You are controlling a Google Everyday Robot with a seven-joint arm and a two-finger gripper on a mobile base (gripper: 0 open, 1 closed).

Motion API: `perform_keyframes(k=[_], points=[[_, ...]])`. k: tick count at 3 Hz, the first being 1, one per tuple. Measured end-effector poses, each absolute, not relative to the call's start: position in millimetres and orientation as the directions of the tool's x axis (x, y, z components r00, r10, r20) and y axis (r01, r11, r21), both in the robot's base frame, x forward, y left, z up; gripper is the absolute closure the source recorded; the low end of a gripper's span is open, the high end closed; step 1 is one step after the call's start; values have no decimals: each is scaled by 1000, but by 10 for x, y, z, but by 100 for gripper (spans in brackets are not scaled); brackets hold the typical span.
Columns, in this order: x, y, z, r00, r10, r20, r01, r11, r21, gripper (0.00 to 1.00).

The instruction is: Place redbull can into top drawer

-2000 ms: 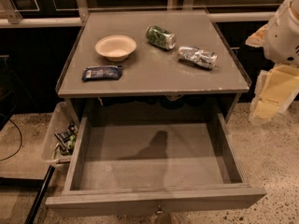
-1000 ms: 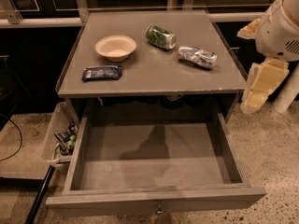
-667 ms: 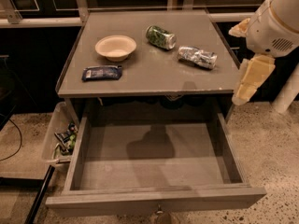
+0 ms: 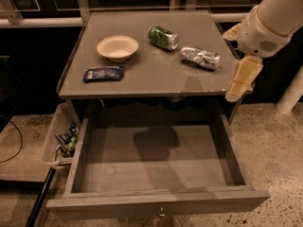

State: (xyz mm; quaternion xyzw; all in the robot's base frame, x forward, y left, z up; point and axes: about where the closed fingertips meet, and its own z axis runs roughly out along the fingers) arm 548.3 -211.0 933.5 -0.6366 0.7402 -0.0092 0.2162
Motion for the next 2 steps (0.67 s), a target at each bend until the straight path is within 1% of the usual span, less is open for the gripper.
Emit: perform_keyframes(k=[1, 2], points=[[5614, -2130, 9242, -117, -925, -362, -926, 233, -296, 0], [5930, -2182, 9185, -124, -879, -460, -899, 296, -324, 0]])
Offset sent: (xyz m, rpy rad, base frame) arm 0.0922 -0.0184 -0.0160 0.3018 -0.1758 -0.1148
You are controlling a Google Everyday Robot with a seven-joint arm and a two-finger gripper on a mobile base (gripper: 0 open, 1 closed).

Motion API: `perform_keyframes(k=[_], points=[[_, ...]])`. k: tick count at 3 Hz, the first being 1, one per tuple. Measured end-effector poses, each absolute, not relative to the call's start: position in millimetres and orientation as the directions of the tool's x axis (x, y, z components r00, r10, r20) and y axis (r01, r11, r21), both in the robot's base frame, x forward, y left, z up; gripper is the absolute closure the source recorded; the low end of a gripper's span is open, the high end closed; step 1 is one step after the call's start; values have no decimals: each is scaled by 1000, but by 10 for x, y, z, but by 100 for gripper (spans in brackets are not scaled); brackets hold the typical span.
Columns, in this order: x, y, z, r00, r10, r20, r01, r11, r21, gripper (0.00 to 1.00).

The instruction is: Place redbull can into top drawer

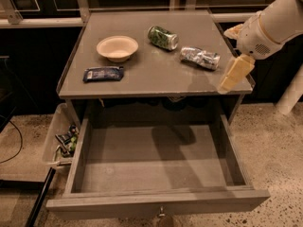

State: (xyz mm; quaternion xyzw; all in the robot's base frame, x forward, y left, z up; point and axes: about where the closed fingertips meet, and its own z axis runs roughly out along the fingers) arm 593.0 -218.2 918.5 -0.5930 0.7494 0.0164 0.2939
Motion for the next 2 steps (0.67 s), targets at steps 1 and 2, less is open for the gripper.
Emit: perform_keyframes(k=[1, 2], points=[[6294, -2190, 9096, -121, -805, -581, -890, 347, -294, 0], [6624, -2133, 8995, -115, -713, -691, -901, 367, -229, 0]])
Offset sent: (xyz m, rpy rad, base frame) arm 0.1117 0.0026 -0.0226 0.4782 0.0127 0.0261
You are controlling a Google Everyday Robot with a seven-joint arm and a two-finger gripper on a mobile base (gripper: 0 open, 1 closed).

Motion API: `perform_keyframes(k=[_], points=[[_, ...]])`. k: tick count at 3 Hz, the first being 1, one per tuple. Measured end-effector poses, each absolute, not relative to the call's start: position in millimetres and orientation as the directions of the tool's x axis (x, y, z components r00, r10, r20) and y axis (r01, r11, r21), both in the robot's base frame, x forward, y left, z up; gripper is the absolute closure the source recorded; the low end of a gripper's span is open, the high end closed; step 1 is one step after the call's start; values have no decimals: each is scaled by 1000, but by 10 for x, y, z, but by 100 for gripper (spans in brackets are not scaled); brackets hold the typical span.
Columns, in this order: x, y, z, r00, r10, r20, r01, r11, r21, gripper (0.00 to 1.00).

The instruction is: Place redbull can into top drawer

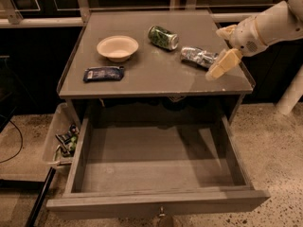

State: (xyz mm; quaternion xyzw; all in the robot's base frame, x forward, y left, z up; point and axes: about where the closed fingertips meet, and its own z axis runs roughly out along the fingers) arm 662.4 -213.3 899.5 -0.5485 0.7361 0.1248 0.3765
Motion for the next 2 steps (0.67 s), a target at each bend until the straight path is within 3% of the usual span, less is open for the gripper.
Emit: perform_keyframes(k=[2], points=[[7041, -1989, 8780, -144, -655, -742, -904, 392, -170, 0]])
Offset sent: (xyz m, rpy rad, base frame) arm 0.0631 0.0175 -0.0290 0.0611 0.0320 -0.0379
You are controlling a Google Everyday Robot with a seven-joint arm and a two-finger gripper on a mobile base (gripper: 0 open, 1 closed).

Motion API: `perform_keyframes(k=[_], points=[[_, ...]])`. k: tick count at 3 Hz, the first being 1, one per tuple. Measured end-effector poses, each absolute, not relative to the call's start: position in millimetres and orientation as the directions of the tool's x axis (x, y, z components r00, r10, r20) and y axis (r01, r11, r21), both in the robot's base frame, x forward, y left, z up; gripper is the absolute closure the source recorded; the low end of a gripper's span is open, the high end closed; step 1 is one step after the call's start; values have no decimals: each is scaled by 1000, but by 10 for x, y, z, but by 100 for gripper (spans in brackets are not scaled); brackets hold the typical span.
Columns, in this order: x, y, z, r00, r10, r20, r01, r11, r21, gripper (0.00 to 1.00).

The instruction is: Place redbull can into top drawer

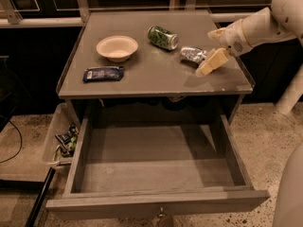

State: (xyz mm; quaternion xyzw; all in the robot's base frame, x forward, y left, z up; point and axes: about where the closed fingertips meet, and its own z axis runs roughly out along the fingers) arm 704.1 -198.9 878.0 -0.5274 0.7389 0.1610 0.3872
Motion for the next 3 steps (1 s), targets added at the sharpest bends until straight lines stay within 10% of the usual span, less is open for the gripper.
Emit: perform_keyframes(k=[3], points=[[7353, -1850, 8462, -190, -707, -681, -893, 413, -179, 0]])
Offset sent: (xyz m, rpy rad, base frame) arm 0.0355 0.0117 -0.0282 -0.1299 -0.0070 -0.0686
